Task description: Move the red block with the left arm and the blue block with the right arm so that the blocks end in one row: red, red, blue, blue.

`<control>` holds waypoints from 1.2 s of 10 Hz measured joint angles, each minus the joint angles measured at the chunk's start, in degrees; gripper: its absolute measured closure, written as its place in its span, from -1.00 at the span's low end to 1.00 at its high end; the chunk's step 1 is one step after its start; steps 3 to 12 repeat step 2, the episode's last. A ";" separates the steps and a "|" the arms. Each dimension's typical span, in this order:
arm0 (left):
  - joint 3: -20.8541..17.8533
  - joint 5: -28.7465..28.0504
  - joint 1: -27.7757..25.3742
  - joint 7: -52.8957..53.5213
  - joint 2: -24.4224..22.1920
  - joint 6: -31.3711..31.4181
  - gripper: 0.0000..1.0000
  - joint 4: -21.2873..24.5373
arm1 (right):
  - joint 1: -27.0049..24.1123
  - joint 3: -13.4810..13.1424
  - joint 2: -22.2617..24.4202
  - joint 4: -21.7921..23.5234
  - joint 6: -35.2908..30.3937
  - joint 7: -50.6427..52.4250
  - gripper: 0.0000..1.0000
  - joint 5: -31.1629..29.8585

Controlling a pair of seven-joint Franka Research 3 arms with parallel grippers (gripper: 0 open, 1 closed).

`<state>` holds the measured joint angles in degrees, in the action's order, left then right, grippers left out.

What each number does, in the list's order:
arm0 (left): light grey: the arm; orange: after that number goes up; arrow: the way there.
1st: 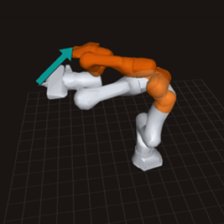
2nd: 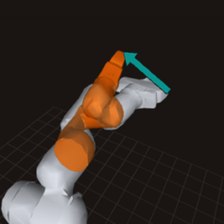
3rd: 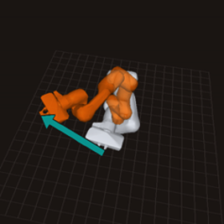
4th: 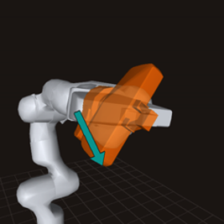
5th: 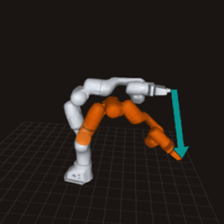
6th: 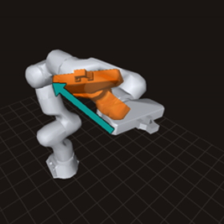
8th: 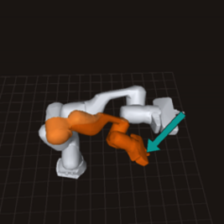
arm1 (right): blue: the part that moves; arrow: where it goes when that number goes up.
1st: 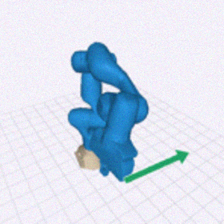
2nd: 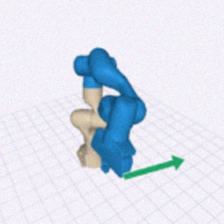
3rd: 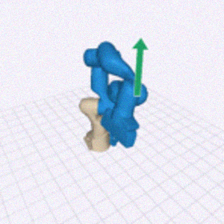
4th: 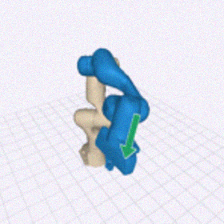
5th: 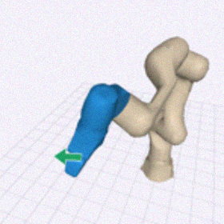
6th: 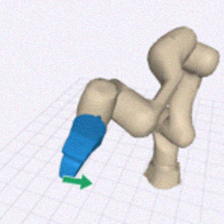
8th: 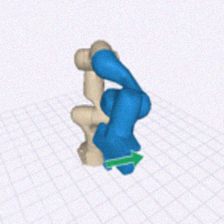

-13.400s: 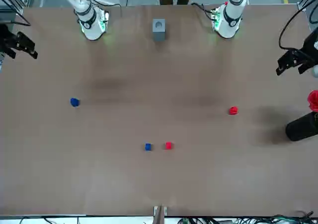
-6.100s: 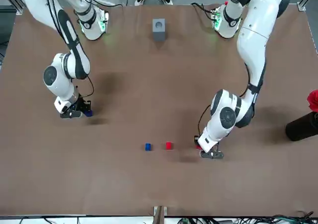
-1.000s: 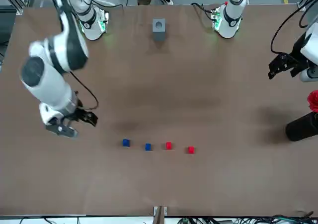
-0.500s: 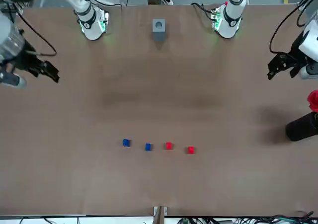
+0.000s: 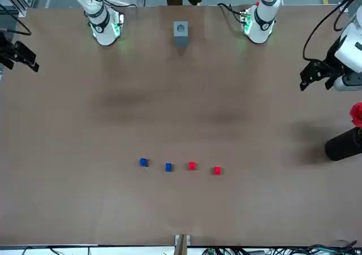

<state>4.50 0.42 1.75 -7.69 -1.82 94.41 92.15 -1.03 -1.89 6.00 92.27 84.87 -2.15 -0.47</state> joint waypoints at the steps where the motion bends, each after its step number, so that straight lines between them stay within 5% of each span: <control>1: 0.00 0.00 -0.08 0.00 0.73 -0.55 -0.96 -1.13 | 0.00 0.03 -0.05 0.76 1.20 0.15 -1.00 0.00; 12: 0.01 0.00 -0.09 0.00 1.17 -0.80 -0.96 -1.74 | 0.00 0.04 -0.11 1.84 2.90 0.41 -1.00 0.00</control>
